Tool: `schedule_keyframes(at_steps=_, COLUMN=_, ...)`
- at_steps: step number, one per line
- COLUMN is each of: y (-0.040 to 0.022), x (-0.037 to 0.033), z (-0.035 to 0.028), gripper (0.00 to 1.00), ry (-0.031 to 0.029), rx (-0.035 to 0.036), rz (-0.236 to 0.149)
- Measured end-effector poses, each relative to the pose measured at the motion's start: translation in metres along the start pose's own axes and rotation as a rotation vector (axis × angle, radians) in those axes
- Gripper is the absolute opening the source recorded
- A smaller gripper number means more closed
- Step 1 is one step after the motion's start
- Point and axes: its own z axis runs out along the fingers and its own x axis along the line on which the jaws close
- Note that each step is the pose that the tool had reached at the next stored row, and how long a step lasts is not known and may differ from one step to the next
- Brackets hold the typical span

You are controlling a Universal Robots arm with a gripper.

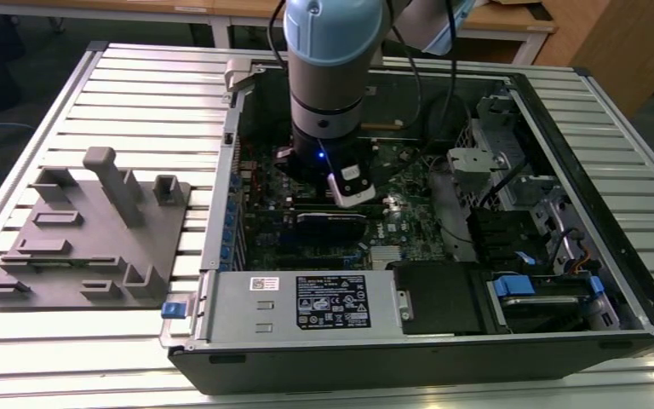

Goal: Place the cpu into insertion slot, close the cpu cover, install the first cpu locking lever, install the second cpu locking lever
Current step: 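Install the second cpu locking lever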

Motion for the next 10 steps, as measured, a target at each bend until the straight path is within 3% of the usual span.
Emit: schedule_keyframes(at_steps=10, y=0.0002, x=0.0035, z=0.0016, gripper=0.11, ry=0.0001, rx=0.0, rz=0.0)
